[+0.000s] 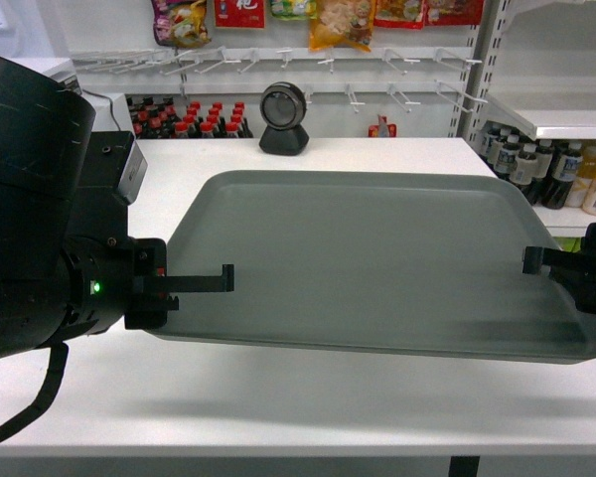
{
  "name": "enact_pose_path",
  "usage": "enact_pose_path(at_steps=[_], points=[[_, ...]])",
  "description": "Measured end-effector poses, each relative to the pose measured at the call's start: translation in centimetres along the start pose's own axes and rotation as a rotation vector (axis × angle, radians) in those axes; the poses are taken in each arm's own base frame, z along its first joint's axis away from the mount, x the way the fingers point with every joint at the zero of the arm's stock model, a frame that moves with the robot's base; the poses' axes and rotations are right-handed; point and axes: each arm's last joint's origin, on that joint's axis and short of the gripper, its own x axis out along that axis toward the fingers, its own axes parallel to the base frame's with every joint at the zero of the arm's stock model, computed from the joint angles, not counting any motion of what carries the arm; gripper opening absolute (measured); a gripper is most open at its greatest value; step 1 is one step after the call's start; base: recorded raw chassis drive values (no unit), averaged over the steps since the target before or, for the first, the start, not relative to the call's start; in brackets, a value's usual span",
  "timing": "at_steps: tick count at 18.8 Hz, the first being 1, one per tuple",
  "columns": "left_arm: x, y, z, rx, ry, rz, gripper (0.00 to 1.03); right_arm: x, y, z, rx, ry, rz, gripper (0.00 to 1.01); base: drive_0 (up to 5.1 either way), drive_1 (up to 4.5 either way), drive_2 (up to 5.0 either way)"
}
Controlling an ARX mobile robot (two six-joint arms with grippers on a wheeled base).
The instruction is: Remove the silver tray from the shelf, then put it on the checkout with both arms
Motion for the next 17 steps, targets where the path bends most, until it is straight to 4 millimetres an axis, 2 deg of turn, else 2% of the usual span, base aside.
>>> enact_pose_path(at_steps=[14, 17], points=[[0.00, -0.01, 0.06, -0.002, -0.006, 0.001, 0.03, 0.02, 0.04, 0.15, 0.000, -0.007, 0.002, 0.02, -5.0, 2.48, 2.5], [0.14, -0.13, 0.50, -0.015, 0.113, 0.114, 0.03, 0.03, 0.10, 0.08, -0.001, -0.002, 0.008, 0.02, -5.0, 2.48, 2.5]])
